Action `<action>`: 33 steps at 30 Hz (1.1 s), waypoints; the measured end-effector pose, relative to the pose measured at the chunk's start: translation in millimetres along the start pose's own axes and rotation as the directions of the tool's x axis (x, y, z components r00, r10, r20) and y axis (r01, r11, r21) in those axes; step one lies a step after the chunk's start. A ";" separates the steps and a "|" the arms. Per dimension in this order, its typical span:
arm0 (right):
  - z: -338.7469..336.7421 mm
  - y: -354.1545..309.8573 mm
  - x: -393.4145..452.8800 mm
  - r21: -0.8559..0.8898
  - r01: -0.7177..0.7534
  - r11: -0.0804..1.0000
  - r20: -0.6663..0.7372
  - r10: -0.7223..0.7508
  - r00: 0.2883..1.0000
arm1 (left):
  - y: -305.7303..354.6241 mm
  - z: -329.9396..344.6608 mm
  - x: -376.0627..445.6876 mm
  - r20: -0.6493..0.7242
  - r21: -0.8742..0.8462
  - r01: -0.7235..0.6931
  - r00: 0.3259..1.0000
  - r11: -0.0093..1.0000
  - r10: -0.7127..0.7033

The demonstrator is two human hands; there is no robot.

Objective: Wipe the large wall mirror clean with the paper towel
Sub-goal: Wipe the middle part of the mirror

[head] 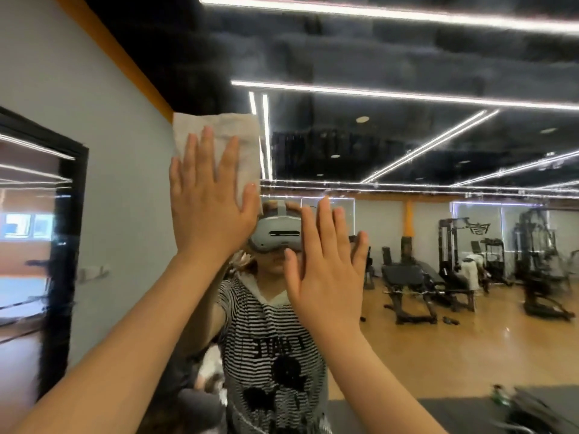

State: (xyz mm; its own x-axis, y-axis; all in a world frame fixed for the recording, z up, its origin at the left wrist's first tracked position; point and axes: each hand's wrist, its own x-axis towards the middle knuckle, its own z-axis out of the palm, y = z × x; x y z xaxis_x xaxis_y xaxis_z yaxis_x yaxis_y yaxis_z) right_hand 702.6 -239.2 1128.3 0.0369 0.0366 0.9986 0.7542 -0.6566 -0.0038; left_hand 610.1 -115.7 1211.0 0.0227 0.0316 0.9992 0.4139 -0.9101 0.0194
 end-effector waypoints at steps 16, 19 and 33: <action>-28.2 34.4 -0.4 0.026 0.138 0.990 0.108 -0.140 0.984 | 2.5 -11.3 3.4 0.187 0.111 0.008 0.982 0.994 -0.029; -50.4 80.1 -2.2 0.008 0.129 0.992 0.084 -0.129 0.988 | 0.9 -9.0 4.3 0.186 0.137 -0.001 0.982 0.991 -0.025; -56.8 198.4 -13.8 -0.057 0.085 0.995 0.065 -0.081 0.995 | 15.0 -8.3 -0.5 0.117 0.150 0.131 0.982 0.980 -0.149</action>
State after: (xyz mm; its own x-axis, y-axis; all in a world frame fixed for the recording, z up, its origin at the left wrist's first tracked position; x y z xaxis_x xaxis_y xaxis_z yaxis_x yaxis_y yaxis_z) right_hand 814.4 -412.7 1116.7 0.0182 0.1388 0.9902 0.7158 -0.6933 0.0840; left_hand 608.7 -132.8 1211.1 0.0667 0.2154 0.9743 0.5451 -0.8257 0.1452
